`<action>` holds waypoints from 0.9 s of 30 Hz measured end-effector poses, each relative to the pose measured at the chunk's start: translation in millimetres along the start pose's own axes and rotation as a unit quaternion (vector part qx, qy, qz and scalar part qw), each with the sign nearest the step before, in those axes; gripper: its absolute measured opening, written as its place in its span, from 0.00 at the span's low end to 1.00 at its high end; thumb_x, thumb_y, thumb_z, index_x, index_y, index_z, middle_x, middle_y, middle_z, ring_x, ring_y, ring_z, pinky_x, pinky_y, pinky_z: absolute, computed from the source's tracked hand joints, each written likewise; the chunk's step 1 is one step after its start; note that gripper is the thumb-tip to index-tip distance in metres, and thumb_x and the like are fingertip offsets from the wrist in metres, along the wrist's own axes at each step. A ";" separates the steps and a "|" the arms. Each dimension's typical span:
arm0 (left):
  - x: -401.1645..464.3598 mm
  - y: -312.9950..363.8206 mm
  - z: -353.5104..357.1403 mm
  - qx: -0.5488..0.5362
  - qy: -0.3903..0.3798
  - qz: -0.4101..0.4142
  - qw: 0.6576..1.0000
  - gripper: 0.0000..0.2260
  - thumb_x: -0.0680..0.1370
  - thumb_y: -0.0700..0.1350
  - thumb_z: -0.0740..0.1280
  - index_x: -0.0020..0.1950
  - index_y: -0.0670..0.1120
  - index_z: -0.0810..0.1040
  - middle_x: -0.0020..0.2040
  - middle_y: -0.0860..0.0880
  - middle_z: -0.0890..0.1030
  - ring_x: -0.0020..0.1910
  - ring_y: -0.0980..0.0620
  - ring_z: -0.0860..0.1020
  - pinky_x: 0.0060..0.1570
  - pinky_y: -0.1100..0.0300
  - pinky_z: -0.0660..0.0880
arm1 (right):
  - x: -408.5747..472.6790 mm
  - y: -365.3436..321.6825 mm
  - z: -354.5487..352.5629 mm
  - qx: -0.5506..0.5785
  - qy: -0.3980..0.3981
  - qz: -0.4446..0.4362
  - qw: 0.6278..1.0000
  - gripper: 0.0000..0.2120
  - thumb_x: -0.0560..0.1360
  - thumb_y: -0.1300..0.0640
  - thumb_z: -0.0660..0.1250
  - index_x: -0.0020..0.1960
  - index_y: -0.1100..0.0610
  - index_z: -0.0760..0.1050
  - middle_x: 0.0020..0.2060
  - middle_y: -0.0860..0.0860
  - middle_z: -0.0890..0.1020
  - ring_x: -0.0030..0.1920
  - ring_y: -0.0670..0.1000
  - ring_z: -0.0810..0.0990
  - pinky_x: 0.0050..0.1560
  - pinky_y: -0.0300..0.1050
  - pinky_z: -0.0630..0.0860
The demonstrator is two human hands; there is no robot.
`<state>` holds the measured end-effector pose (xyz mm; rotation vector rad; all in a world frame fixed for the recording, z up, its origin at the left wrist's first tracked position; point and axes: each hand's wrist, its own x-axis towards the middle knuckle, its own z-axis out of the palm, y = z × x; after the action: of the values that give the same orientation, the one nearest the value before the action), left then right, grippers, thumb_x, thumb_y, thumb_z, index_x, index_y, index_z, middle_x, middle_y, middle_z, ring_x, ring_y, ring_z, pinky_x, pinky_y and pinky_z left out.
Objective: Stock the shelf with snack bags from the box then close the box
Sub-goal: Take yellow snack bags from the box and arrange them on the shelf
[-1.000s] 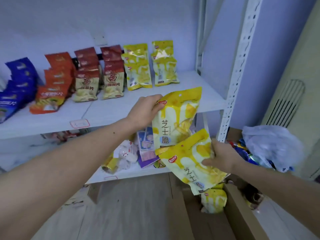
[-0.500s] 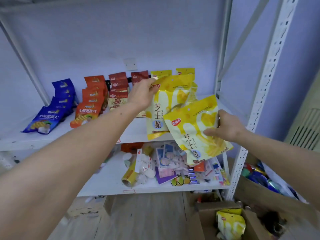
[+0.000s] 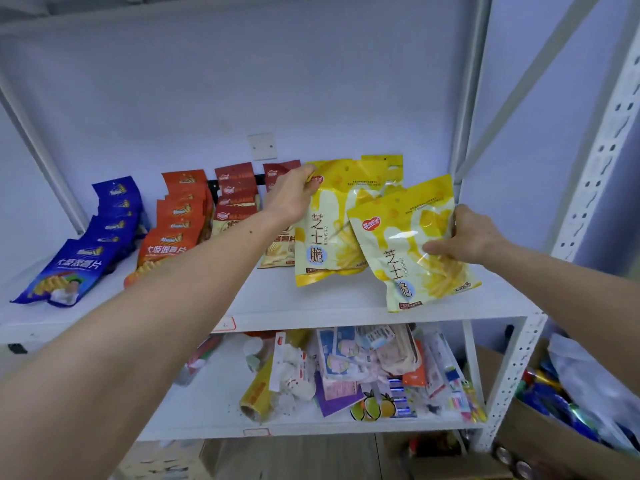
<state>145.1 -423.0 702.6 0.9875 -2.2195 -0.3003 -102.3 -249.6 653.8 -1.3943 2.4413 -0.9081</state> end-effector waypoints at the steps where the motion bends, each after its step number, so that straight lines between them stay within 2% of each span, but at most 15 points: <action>1: 5.5 -5.3 5.1 0.000 -0.004 0.001 1.000 0.11 0.82 0.51 0.58 0.58 0.47 0.75 0.54 0.45 0.80 0.55 0.41 0.77 0.54 0.46 0.75 | 8.2 0.8 0.6 -0.001 0.002 0.005 1.000 0.31 0.67 0.49 0.77 0.61 0.61 0.67 0.56 0.57 0.75 0.53 0.56 0.74 0.50 0.48 0.71; 3: 21.0 -17.7 17.6 0.008 -0.011 -0.004 1.000 0.12 0.83 0.50 0.58 0.60 0.45 0.75 0.55 0.43 0.80 0.55 0.40 0.76 0.52 0.48 0.74 | 29.2 4.1 3.9 -0.004 0.003 0.017 1.000 0.31 0.67 0.50 0.77 0.61 0.62 0.67 0.55 0.57 0.75 0.50 0.55 0.72 0.49 0.47 0.71; 6: 44.7 -37.8 37.2 0.016 -0.036 -0.016 0.999 0.12 0.83 0.49 0.58 0.61 0.44 0.74 0.55 0.42 0.80 0.55 0.39 0.76 0.53 0.45 0.74 | 60.4 10.3 14.4 -0.017 -0.001 0.038 0.999 0.30 0.68 0.50 0.77 0.60 0.63 0.66 0.55 0.58 0.74 0.50 0.54 0.70 0.48 0.48 0.70; 10: 72.8 -60.8 62.5 0.027 -0.075 -0.029 0.996 0.09 0.83 0.47 0.58 0.53 0.43 0.72 0.47 0.43 0.78 0.51 0.39 0.76 0.51 0.47 0.73 | 94.3 17.6 34.6 -0.027 -0.016 0.060 0.998 0.29 0.68 0.50 0.77 0.58 0.62 0.66 0.54 0.58 0.74 0.50 0.55 0.72 0.47 0.47 0.70; 14: 101.8 -81.2 89.7 0.019 -0.108 -0.048 0.993 0.12 0.83 0.46 0.57 0.59 0.39 0.72 0.54 0.38 0.77 0.55 0.38 0.75 0.49 0.52 0.70 | 132.7 27.0 53.4 -0.010 -0.028 0.081 0.996 0.35 0.64 0.48 0.79 0.63 0.60 0.67 0.56 0.56 0.76 0.55 0.57 0.77 0.55 0.53 0.77; 16: 114.3 -86.9 100.9 0.019 -0.130 -0.064 0.989 0.15 0.84 0.45 0.56 0.65 0.37 0.69 0.61 0.37 0.75 0.61 0.38 0.73 0.51 0.53 0.68 | 153.3 31.3 61.1 -0.018 -0.033 0.098 0.994 0.35 0.62 0.47 0.80 0.61 0.60 0.69 0.54 0.57 0.77 0.52 0.58 0.79 0.52 0.56 0.79; 18: 128.2 -96.5 111.0 0.009 -0.161 -0.096 0.982 0.18 0.83 0.47 0.55 0.70 0.37 0.65 0.65 0.37 0.73 0.64 0.39 0.72 0.58 0.52 0.69 | 174.3 35.2 68.3 -0.019 -0.043 0.117 0.992 0.34 0.61 0.46 0.80 0.58 0.61 0.70 0.51 0.58 0.78 0.49 0.59 0.80 0.50 0.57 0.80; 20: 142.1 -108.7 121.0 -0.040 -0.201 -0.130 0.970 0.25 0.79 0.54 0.62 0.70 0.40 0.64 0.63 0.41 0.75 0.62 0.43 0.75 0.61 0.49 0.72 | 190.8 36.1 74.8 -0.020 -0.046 0.130 0.990 0.33 0.61 0.46 0.80 0.56 0.62 0.71 0.50 0.58 0.79 0.47 0.59 0.81 0.48 0.56 0.81; 22: 153.3 -118.2 129.0 -0.074 -0.226 -0.161 0.958 0.43 0.65 0.64 0.74 0.72 0.45 0.62 0.65 0.47 0.74 0.64 0.46 0.74 0.62 0.48 0.73 | 204.7 36.1 81.0 -0.020 -0.049 0.146 0.988 0.31 0.62 0.46 0.79 0.55 0.64 0.71 0.48 0.59 0.80 0.45 0.59 0.81 0.47 0.55 0.81; 23: 157.5 -123.4 134.6 -0.062 -0.235 -0.160 0.957 0.49 0.61 0.63 0.77 0.73 0.45 0.60 0.67 0.49 0.73 0.66 0.46 0.73 0.63 0.49 0.73 | 209.4 35.1 84.2 -0.016 -0.052 0.156 0.986 0.31 0.63 0.47 0.79 0.55 0.64 0.71 0.47 0.60 0.80 0.43 0.58 0.82 0.44 0.54 0.82; 24: 160.5 -127.4 141.0 -0.036 -0.236 -0.155 0.959 0.51 0.60 0.60 0.80 0.74 0.43 0.59 0.67 0.48 0.71 0.66 0.46 0.71 0.62 0.51 0.73 | 214.2 34.7 87.8 -0.010 -0.056 0.166 0.985 0.30 0.64 0.48 0.78 0.55 0.64 0.71 0.47 0.60 0.79 0.41 0.57 0.82 0.40 0.51 0.82; 26: 167.5 -136.5 155.0 0.016 -0.219 -0.144 0.965 0.46 0.63 0.51 0.81 0.71 0.40 0.59 0.62 0.46 0.72 0.63 0.45 0.72 0.53 0.55 0.72 | 224.9 35.7 94.6 0.003 -0.064 0.180 0.982 0.29 0.65 0.49 0.78 0.56 0.64 0.70 0.47 0.60 0.79 0.37 0.55 0.81 0.33 0.47 0.81; 27: 170.3 -138.2 158.5 0.028 -0.209 -0.139 0.968 0.44 0.63 0.49 0.81 0.69 0.40 0.60 0.60 0.45 0.72 0.61 0.45 0.72 0.50 0.56 0.71 | 231.6 37.0 97.7 0.006 -0.064 0.184 0.981 0.29 0.65 0.49 0.78 0.57 0.64 0.70 0.48 0.60 0.79 0.37 0.55 0.81 0.33 0.47 0.81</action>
<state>36.1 -651.0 605.9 1.3743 -2.4669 -0.6246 -210.9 -468.8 585.2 -0.9174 2.4709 -0.7196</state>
